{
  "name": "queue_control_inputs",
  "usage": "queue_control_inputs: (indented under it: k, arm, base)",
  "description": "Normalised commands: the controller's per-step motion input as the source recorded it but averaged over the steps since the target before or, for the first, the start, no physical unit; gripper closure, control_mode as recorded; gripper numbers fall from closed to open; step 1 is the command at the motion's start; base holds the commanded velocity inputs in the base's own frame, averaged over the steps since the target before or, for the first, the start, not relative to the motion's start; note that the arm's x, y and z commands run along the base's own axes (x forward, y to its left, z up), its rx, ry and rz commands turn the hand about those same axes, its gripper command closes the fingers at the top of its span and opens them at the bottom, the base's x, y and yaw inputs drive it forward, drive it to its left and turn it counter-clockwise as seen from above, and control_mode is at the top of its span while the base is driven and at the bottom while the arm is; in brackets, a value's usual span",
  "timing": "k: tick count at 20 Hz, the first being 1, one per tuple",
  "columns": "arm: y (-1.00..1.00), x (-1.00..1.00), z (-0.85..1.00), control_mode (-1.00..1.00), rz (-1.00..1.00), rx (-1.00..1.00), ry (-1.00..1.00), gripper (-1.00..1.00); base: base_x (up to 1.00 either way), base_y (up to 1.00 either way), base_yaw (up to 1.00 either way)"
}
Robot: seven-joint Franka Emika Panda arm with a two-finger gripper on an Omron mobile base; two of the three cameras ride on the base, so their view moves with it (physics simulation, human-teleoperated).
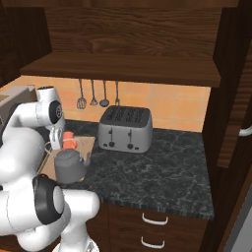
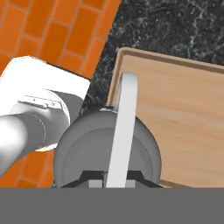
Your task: Pick the kettle from the counter and place it on the tray. Then pick the mug from the cabinet and place it on the tray. Then close the cabinet doors.
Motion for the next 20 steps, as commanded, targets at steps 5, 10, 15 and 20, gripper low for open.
queue_control_inputs:
  k: [5,10,15,20]
  arm:
    - [0.30,0.09,-0.13,-1.00,0.02,0.03,0.00,1.00]
    - [0.12,0.13,-0.10,-1.00,0.03,0.10,0.00,1.00]
    - [0.02,0.27,-0.16,-1.00,0.00,0.09,-0.12,1.00]
    - [0.10,0.26,-0.09,-1.00,0.00,0.06,-0.15,1.00]
  base:
    - [0.00,0.00,0.00]
    - [0.00,0.00,0.00]
    - [0.00,0.00,0.00]
    - [0.00,0.00,0.00]
